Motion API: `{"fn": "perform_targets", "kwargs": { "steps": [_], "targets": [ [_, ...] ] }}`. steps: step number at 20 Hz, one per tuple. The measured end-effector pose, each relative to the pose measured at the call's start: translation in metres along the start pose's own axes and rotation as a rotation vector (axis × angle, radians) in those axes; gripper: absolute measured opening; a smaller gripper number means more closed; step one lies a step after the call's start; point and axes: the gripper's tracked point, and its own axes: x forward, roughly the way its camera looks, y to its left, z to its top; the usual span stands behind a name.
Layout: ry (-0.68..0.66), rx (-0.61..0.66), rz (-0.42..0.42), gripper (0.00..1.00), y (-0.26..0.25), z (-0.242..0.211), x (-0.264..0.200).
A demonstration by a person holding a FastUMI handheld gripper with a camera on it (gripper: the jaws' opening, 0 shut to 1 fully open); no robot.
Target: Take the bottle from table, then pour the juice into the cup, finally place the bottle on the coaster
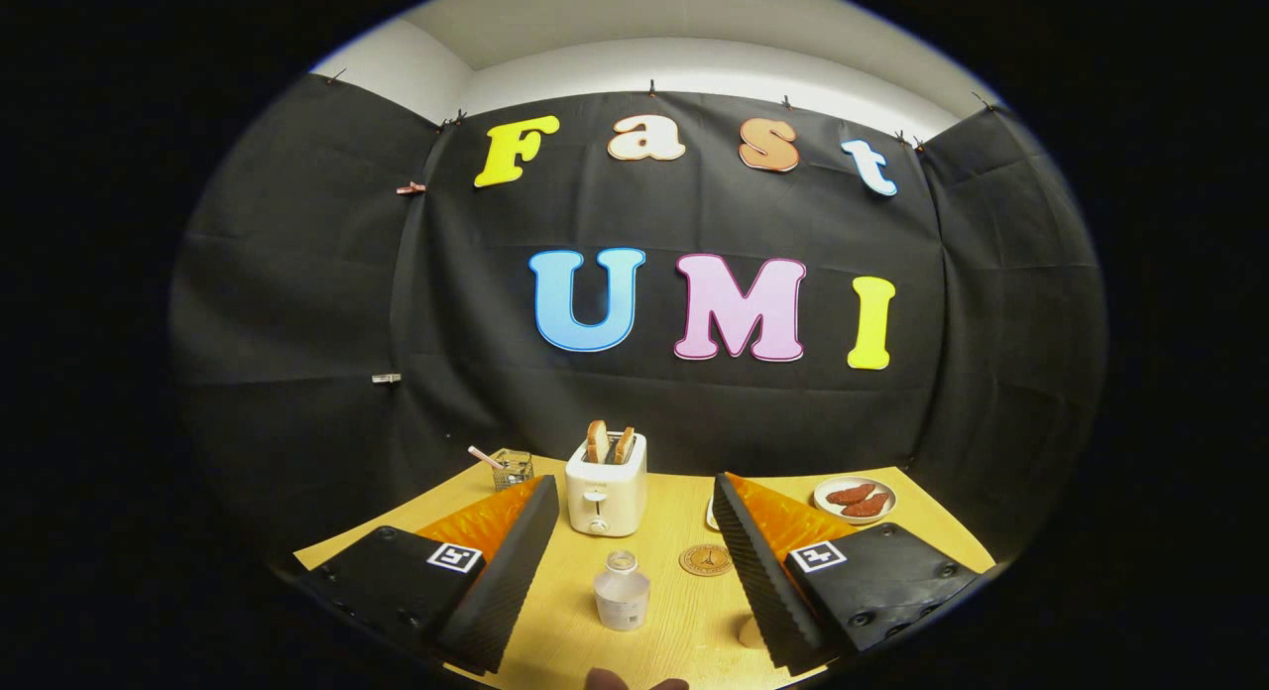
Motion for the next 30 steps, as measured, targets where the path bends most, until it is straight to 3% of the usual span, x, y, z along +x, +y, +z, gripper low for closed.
{"fn": "perform_targets", "kwargs": {
  "steps": [5, 14, 21, 30],
  "targets": [
    [-0.056, 0.003, -0.038, 0.96, 0.011, -0.023, 0.010],
    [0.037, 0.010, -0.161, 0.96, 0.014, -0.130, 0.044],
    [0.114, -0.010, -0.211, 0.96, 0.011, -0.204, 0.063],
    [0.116, -0.043, -0.234, 0.97, 0.009, -0.239, 0.090]
  ]
}}
